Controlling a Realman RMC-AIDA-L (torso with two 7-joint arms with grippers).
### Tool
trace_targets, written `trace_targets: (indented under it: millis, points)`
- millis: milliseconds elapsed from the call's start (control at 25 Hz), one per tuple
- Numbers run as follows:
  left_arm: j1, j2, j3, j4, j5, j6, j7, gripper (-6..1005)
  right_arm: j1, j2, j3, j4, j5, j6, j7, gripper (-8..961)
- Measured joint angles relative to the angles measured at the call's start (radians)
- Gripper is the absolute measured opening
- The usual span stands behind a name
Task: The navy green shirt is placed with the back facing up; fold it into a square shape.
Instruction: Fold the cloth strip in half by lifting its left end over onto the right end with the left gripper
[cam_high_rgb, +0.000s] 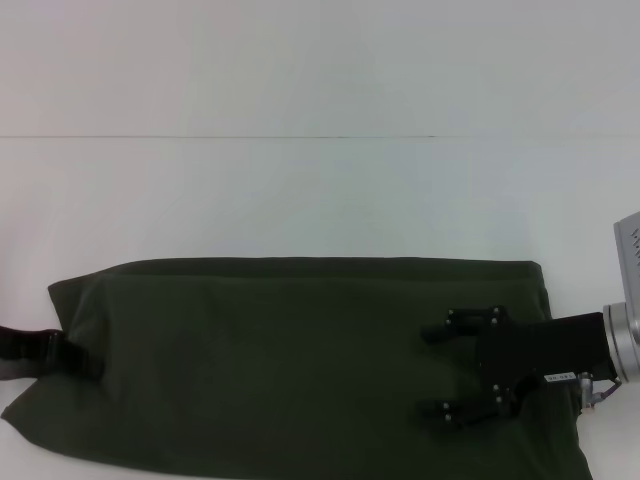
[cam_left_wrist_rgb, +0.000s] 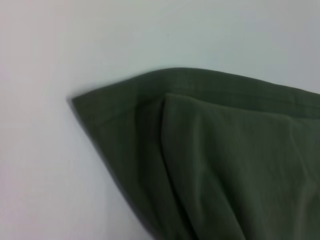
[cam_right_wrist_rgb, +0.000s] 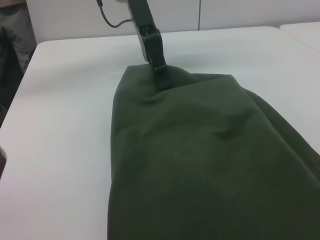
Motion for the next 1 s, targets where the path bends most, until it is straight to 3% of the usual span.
trace_targets:
  millis: [1000]
  points:
    - [0.011, 0.014, -0.003, 0.066, 0.009, 0.007, -0.012, 142, 0.005, 0.000, 0.000, -0.003, 0.006, -0.004, -0.004, 916]
